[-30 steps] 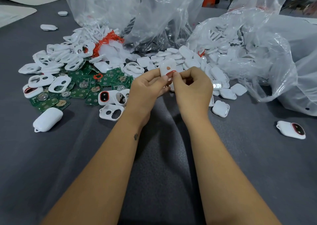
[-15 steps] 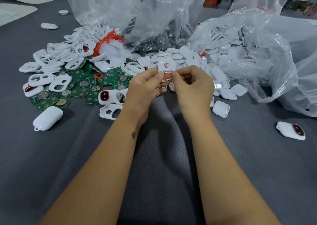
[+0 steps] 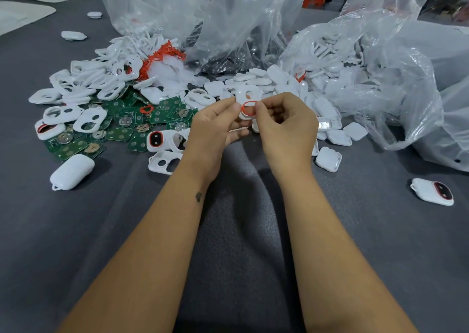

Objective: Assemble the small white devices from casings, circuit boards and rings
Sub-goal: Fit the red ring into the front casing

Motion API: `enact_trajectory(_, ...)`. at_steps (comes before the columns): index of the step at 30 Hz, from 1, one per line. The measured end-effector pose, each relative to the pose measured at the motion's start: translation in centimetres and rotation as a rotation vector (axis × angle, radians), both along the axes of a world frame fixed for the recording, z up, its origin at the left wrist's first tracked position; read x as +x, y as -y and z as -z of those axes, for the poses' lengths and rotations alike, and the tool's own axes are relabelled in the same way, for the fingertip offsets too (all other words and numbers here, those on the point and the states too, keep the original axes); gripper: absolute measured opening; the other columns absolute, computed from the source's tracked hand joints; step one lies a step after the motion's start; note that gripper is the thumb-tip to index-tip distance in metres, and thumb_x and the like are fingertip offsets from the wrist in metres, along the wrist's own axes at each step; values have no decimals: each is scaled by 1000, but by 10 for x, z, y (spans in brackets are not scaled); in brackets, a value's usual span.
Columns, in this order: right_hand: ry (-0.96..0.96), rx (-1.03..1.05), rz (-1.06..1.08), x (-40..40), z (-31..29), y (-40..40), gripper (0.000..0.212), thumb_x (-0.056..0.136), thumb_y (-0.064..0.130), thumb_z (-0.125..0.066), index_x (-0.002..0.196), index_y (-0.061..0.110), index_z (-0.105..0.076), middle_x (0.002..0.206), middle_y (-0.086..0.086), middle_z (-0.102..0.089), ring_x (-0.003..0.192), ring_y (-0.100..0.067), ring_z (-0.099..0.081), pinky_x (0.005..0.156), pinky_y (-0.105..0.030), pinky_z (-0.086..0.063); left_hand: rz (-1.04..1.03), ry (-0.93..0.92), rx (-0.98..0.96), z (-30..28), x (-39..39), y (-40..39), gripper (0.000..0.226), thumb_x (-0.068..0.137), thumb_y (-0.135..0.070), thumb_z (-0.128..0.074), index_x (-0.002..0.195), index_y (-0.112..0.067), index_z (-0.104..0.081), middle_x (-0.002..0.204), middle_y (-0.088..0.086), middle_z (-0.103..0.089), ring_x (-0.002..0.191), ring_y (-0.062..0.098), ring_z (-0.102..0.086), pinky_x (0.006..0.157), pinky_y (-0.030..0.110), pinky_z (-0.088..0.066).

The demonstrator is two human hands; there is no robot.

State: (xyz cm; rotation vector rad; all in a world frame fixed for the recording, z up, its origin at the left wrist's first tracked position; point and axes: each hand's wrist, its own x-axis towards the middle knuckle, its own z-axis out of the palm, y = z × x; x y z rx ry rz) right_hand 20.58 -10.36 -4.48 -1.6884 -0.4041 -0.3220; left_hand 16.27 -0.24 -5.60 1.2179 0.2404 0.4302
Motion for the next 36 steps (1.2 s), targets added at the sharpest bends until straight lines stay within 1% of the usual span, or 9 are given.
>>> enact_trajectory(6, 117, -108, 59, 1, 5, -1, 9, 82, 11, -66, 73, 14, -65, 68, 4, -64, 65, -9, -58, 66, -30, -50, 26, 16, 34, -2, -2, 1, 16, 96, -9, -55, 102, -8, -69, 90, 4, -70, 80, 13, -62, 81, 29, -52)
enact_trajectory(10, 119, -92, 65, 2, 6, -1, 8, 82, 12, -66, 75, 14, -66, 69, 4, -65, 66, -9, -58, 66, -26, -49, 47, 30, 94, 0, -3, 1, 18, 95, -8, -57, 106, -11, -70, 99, 9, -70, 93, 17, -62, 87, 31, -51)
enact_trajectory(14, -37, 47, -22, 2, 3, -1, 10, 82, 7, -70, 74, 13, -68, 66, 7, -65, 62, -1, -56, 62, -15, -46, 50, 60, 90, 1, -3, 0, 19, 97, -7, -54, 107, -11, -70, 100, 8, -73, 93, 16, -65, 86, 28, -51)
enact_trajectory(17, -212, 199, -140, 4, -1, 0, 13, 84, 6, -71, 76, 15, -67, 69, -1, -65, 61, -11, -57, 58, -24, -48, 46, 85, 57, 1, -2, -2, 21, 98, -5, -52, 100, -13, -71, 87, -2, -74, 77, 5, -65, 77, 19, -52)
enact_trajectory(19, -351, 295, -219, 5, -1, 1, 4, 87, 8, -70, 87, 9, -66, 72, -5, -65, 55, -9, -56, 53, -22, -46, 54, 92, 35, 1, -2, -4, 22, 98, -5, -51, 96, -13, -71, 85, -3, -74, 74, 4, -65, 75, 17, -53)
enact_trajectory(21, -450, 323, -303, 6, 0, 2, 13, 91, 11, -66, 98, 0, -67, 79, -11, -66, 56, -8, -54, 53, -21, -44, 65, 101, 29, 1, -3, -5, 23, 98, -5, -50, 95, -13, -72, 85, -2, -75, 75, 4, -65, 74, 16, -53)
enact_trajectory(24, -452, 299, -385, 7, 3, 3, 18, 95, 12, -60, 95, -3, -70, 75, -16, -62, 57, -11, -52, 53, -19, -43, 74, 119, 36, 2, -3, -6, 24, 98, -5, -50, 94, -12, -72, 86, -1, -74, 76, 5, -64, 74, 16, -52)
enact_trajectory(27, -412, 249, -361, 8, 4, 4, 17, 94, 13, -61, 93, -2, -70, 64, -7, -63, 53, -10, -54, 51, -18, -45, 67, 116, 78, 5, -3, -6, 22, 99, -6, -50, 96, -11, -72, 85, 0, -73, 76, 8, -63, 77, 18, -52)
enact_trajectory(36, -500, 301, -429, 6, 1, 4, 10, 94, 6, -59, 94, -1, -66, 71, -8, -66, 55, -11, -56, 51, -20, -47, 31, 78, 84, 6, -2, -4, 22, 98, -3, -51, 94, -9, -71, 80, -1, -72, 70, 7, -60, 74, 20, -53)
